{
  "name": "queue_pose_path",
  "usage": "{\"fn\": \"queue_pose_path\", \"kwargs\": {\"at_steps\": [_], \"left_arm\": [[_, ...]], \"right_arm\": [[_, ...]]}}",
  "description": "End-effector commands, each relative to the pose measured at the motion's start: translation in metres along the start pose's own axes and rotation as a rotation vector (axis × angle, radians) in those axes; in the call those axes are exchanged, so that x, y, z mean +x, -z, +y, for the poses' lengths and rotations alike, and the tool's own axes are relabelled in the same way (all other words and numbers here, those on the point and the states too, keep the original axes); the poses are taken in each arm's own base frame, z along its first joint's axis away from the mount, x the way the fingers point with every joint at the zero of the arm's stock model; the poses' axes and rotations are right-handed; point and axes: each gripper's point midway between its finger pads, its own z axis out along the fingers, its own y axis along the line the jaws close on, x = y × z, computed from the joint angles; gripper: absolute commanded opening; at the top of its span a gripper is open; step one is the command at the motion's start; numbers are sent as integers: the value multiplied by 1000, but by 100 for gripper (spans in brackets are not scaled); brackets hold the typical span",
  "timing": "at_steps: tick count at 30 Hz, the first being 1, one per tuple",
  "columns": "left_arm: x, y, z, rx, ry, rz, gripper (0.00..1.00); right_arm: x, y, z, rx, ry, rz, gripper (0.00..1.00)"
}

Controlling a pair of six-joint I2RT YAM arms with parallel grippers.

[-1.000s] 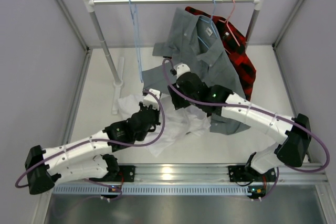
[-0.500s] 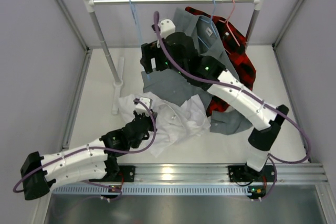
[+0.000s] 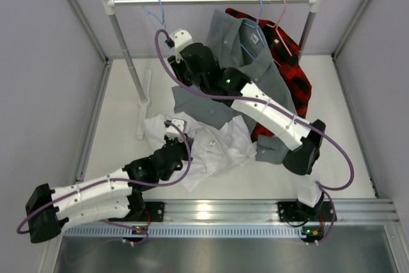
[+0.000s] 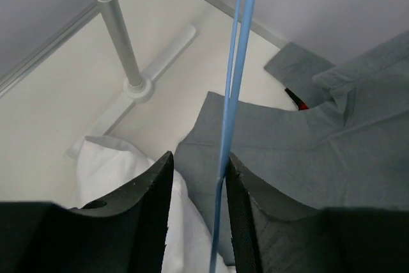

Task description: Place the shirt on the hanger

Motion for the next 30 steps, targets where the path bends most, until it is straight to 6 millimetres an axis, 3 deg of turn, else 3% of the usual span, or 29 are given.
{"fn": "queue_pose_path", "kwargs": {"at_steps": [1,7,8,10,30], "left_arm": [[-12,-2,-13,37,36,-30,0],[-14,-2,-16,46,26,-22,0],[-14,-2,-15,45,22,-21,0],[-15,-1,-14,42,23,-22,0],[-30,17,-12,74,51,-38,0]], "right_arm": [[-31,8,-5,-7,42,-81,34],[-27,-4,-18,10,37,-73,28],[-25,-6,-20,11,37,-70,18],[-26,-5,-18,1,32,-76,14],[-24,-19,-20,-11,12,-98,20]]}}
